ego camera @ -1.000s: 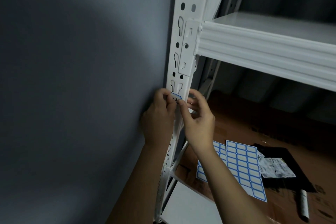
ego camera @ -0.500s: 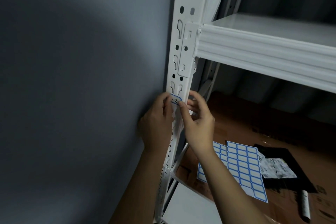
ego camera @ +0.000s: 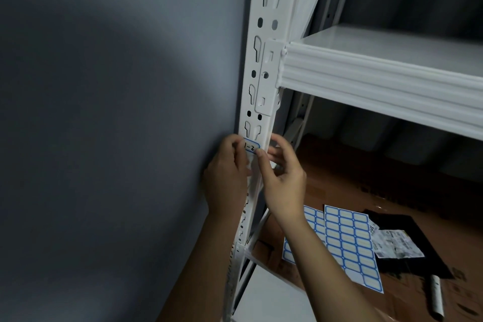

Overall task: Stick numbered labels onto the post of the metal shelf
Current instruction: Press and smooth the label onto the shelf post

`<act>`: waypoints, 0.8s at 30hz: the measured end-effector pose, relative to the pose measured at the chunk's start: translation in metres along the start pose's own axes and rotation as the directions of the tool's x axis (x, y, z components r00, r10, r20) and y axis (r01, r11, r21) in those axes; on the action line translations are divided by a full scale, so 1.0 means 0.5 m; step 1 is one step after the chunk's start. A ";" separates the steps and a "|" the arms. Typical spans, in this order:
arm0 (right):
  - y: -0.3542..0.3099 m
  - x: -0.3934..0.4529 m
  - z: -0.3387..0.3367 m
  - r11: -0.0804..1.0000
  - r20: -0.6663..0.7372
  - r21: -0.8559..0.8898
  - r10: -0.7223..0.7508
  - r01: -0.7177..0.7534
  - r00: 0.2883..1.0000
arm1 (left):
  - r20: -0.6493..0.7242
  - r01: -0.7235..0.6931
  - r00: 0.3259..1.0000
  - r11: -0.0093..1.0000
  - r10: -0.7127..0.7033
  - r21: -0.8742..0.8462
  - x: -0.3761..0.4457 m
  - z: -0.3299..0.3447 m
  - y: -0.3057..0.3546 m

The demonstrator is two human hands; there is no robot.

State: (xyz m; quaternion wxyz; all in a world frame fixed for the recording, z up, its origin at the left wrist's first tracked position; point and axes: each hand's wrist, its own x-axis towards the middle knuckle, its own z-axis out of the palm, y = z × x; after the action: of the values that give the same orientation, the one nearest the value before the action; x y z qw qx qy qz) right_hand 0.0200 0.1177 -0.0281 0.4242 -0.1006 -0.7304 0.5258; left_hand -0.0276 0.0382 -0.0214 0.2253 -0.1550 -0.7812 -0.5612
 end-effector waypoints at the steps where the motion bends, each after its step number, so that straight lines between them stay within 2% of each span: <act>1: -0.001 0.000 0.000 1.000 0.000 -0.002 0.002 -0.002 1.000 | -0.009 0.000 1.000 1.000 0.000 -0.013 -0.001 -0.001 -0.001; 6: -0.002 -0.001 0.001 1.000 -0.009 -0.010 0.009 -0.009 1.000 | -0.043 -0.057 0.998 0.998 0.056 -0.012 -0.005 -0.002 -0.004; 20: -0.001 -0.004 0.006 0.998 -0.026 -0.065 -0.004 0.002 1.000 | -0.022 0.019 1.000 0.998 -0.020 -0.052 -0.005 0.002 0.000; 24: -0.005 -0.004 0.003 0.997 -0.022 -0.078 -0.017 0.015 1.000 | -0.063 -0.038 0.997 0.996 0.033 -0.079 -0.010 0.002 -0.003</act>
State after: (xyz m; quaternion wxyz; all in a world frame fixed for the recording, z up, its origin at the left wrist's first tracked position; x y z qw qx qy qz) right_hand 0.0208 0.1144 -0.0273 0.4322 -0.1170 -0.7462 0.4926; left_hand -0.0241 0.0389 -0.0255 0.2529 -0.1603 -0.7479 -0.5924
